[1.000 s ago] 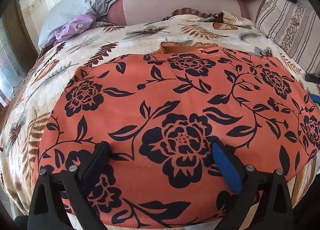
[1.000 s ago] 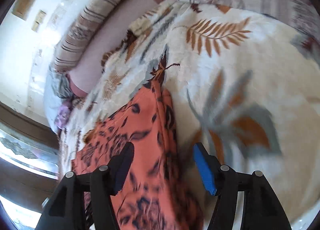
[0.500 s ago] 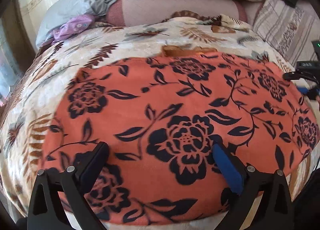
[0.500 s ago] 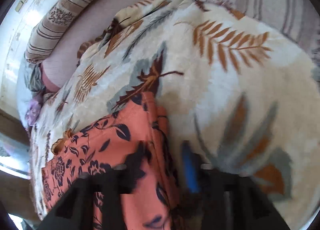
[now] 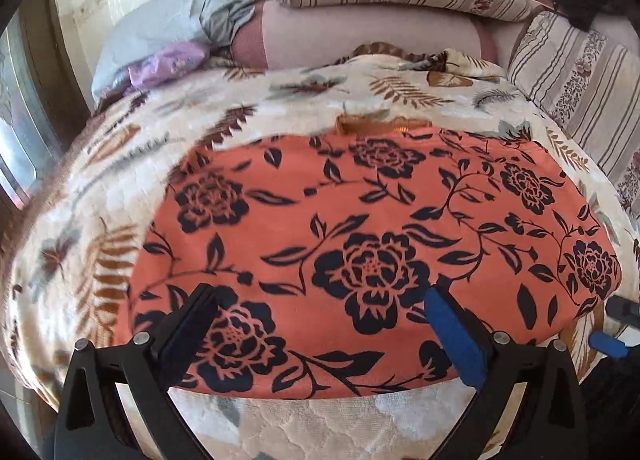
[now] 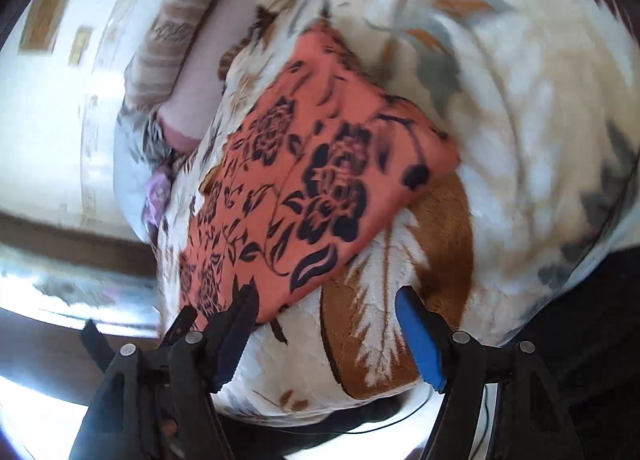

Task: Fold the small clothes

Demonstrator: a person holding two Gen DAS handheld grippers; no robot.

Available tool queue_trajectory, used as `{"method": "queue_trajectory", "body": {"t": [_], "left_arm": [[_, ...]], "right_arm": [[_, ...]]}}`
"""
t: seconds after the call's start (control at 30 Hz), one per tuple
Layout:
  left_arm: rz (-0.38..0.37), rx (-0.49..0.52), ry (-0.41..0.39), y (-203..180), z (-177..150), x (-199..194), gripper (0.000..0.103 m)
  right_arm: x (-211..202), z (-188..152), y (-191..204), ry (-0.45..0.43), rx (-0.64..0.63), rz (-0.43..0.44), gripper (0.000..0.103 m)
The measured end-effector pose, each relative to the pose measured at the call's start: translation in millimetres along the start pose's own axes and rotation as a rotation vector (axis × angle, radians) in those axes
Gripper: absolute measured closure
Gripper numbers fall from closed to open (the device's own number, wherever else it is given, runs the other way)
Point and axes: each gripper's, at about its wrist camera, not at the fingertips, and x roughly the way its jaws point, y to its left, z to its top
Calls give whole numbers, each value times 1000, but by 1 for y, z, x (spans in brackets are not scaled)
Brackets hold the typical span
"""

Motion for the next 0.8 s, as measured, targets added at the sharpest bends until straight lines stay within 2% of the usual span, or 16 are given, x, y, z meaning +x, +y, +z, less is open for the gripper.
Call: {"method": "queue_trajectory", "body": {"t": [0.1, 0.23, 0.33, 0.4, 0.43, 0.47, 0.5, 0.53, 0.57, 0.6, 0.67, 0.7, 0.77, 0.8], "left_arm": [[11, 1, -7, -2, 6, -6, 0], [12, -11, -13, -1, 13, -10, 0], [15, -16, -38, 0, 18, -10, 0], [6, -37, -55, 2, 20, -7, 0], [0, -48, -51, 2, 19, -1, 0], [-2, -49, -34, 1, 18, 9, 0], [3, -28, 12, -3, 14, 27, 0], [25, 10, 100, -9, 9, 50, 0], [25, 21, 131, -11, 3, 63, 0], [17, -11, 77, -9, 4, 56, 0], [-22, -37, 75, -5, 14, 38, 2], [-48, -46, 26, -2, 18, 26, 2], [-33, -23, -53, 1, 21, 15, 2], [-18, -12, -28, 1, 19, 23, 2]], "right_arm": [[2, 17, 4, -40, 6, 30, 30], [20, 39, -1, -34, 65, 17, 29], [20, 42, 0, -52, 81, 32, 30], [20, 45, 5, -70, 54, 28, 36], [22, 46, 9, -83, 33, 17, 44], [20, 47, 11, -92, 12, -3, 46], [24, 50, 12, -91, 3, -22, 46], [29, 52, 10, -86, 4, -45, 47], [33, 54, 7, -81, 15, -56, 51], [35, 56, 7, -84, 16, -64, 52], [34, 59, 16, -81, -22, -99, 51], [35, 60, 19, -82, -39, -114, 51], [39, 63, 20, -80, -56, -146, 51], [40, 65, 20, -89, -69, -155, 51]]}}
